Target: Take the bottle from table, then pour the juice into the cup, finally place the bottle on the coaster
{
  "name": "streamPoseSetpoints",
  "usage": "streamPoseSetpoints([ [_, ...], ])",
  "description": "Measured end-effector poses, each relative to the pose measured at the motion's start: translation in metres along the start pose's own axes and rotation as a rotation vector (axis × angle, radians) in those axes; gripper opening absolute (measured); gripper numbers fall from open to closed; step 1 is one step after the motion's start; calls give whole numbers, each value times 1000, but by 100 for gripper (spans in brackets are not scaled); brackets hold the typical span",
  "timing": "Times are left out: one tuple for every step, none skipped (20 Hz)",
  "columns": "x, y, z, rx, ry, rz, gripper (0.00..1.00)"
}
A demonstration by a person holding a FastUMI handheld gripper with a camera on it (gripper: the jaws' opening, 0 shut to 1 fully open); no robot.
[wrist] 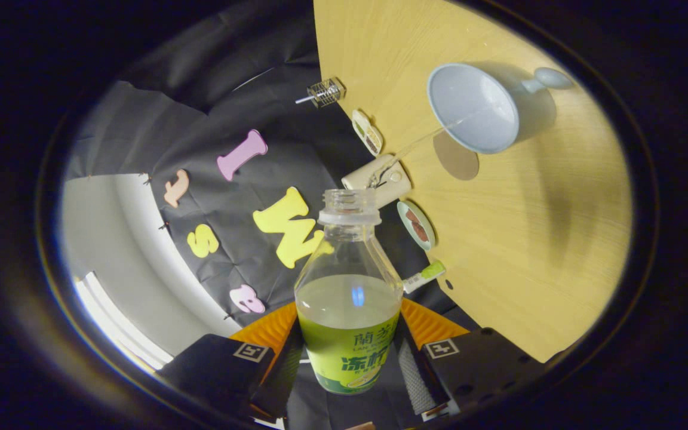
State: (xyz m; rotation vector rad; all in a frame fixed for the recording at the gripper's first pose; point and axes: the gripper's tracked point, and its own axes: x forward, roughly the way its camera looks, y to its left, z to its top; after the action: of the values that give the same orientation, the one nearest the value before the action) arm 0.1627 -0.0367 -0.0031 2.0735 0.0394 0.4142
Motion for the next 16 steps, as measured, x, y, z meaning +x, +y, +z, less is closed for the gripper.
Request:
streamPoseSetpoints([
  [0, 5, 1, 15, 0, 17, 79],
  [0, 6, 1, 29, 4, 22, 79],
  [-1, 8, 2, 43, 3, 24, 79],
  [-1, 10, 3, 62, 1, 34, 80],
  [0, 14, 3, 79, -3, 43, 79],
  [-1, 16, 5, 92, -7, 52, 79],
  [-1, 17, 6, 95, -15, 60, 79],
  [-2, 17, 7, 95, -13, 65, 79],
  [-4, 21, 7, 96, -12, 71, 79],
  [-6, 26, 8, 99, -11, 74, 79],
  [-8, 33, 7, 102, 2, 78, 79],
  [-8, 38, 6, 109, 6, 88, 79],
  [-7, 42, 5, 119, 11, 96, 79],
  [-6, 43, 2, 121, 22, 91, 79],
  [-7, 41, 0, 117, 24, 81, 79],
  [-5, 38, 0, 115, 27, 73, 79],
])
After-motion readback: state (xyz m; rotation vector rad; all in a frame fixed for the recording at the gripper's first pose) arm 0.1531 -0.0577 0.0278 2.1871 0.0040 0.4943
